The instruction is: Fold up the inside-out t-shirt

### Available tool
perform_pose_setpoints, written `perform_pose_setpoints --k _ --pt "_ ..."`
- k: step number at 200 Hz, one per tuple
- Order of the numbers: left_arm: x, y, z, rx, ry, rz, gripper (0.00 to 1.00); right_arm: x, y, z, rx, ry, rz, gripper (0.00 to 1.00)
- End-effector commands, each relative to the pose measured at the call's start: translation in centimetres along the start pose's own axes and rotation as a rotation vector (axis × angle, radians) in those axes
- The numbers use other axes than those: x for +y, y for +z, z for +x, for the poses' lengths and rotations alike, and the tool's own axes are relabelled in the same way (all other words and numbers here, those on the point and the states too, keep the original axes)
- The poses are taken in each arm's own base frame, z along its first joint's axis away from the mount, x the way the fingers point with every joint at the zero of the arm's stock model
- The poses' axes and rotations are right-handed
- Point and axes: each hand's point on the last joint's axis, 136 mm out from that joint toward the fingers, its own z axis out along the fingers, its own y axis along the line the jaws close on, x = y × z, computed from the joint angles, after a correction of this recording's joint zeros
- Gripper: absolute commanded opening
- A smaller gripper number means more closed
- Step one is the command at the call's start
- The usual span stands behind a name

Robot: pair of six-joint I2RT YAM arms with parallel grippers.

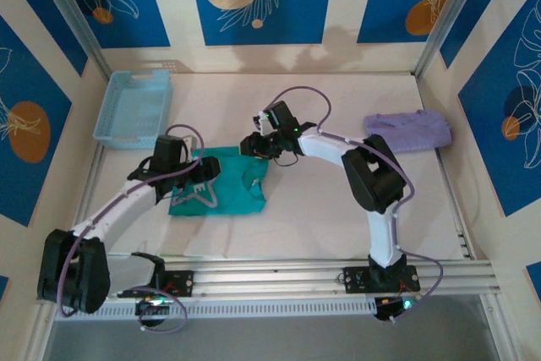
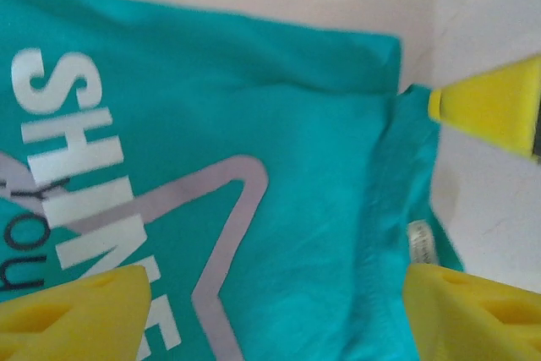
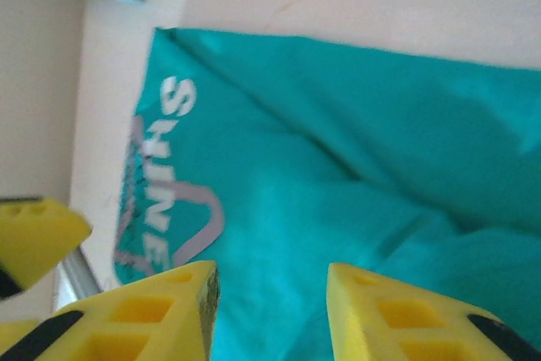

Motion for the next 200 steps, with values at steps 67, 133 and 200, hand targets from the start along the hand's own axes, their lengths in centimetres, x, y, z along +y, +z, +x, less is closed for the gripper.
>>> perform_pose_setpoints --k 67,133,200 --pt "-0.7 2.1 6.0 0.143 0.022 0.100 0.77 -7.3 -2.5 -4.0 -0.025 0.139 0.164 0.35" --pt "0.4 -1.4 -1.7 -0.151 0.022 -0.031 0.79 -0.2 -8.2 2.7 -0.024 -0.048 0.066 0.41" --pt "5.5 4.8 -7.6 -0.080 -0.132 -0.076 0.79 4.0 -2.6 14.1 0.134 -0.075 0.003 0.46"
